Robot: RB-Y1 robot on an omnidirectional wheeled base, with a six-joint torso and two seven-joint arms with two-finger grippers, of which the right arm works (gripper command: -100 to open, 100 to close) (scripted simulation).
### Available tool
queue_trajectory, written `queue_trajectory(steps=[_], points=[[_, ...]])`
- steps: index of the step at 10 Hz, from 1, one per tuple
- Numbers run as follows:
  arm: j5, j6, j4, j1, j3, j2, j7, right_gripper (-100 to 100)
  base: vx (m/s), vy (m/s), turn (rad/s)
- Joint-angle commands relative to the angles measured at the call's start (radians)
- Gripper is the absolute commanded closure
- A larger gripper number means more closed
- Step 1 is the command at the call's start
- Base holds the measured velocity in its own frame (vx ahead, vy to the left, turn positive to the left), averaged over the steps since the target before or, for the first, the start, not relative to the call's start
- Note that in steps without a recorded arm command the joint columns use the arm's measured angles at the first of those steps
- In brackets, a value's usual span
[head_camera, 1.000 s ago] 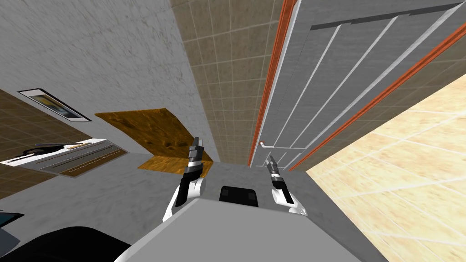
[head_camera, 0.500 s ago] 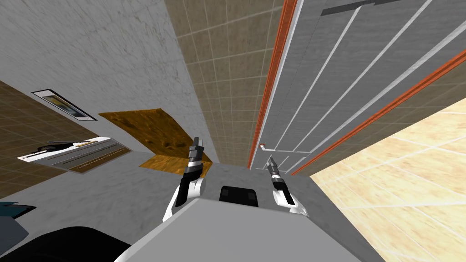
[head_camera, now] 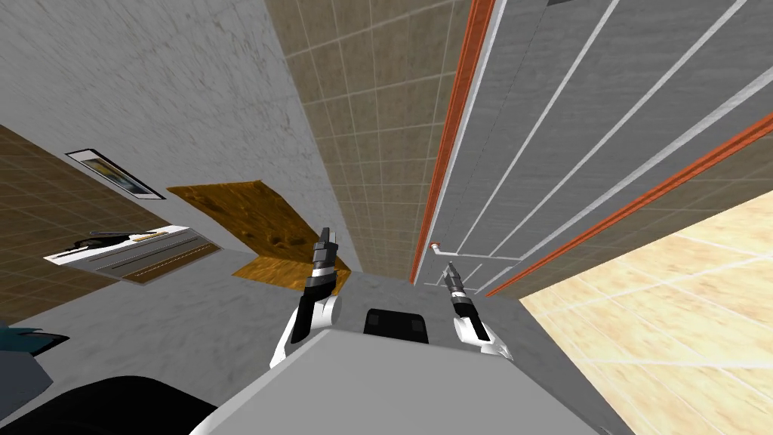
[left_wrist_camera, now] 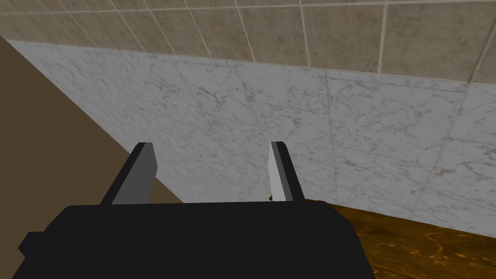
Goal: Pull the door open
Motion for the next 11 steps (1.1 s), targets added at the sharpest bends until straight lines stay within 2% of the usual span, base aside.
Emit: queue_trajectory(steps=[1,3,4,5,6,8,9,10,11], points=[[-0.008,-0.017,0.016,0.01,-0.012,-0.017,-0.015,-100,0.128,0.004,0.176],[-0.014,-0.03,0.027,0.018,-0.021,-0.029,-0.027,-100,0.184,0.002,0.105],[-0.023,-0.051,0.046,0.03,-0.036,-0.049,-0.045,-100,0.203,0.035,0.187],[-0.023,-0.051,0.046,0.03,-0.036,-0.049,-0.045,-100,0.154,0.03,0.11],[-0.032,-0.07,0.063,0.041,-0.049,-0.068,-0.063,-100,0.159,0.008,0.182],[-0.032,-0.07,0.063,0.041,-0.049,-0.068,-0.063,-100,0.094,0.009,0.028],[-0.04,-0.087,0.078,0.051,-0.061,-0.084,-0.078,-100,0.127,0.001,0.133],[-0.036,-0.081,0.073,0.047,-0.055,-0.077,-0.07,-100,0.077,-0.007,0.037],[-0.036,-0.081,0.073,0.047,-0.055,-0.077,-0.07,100,-0.019,0.001,-0.033]])
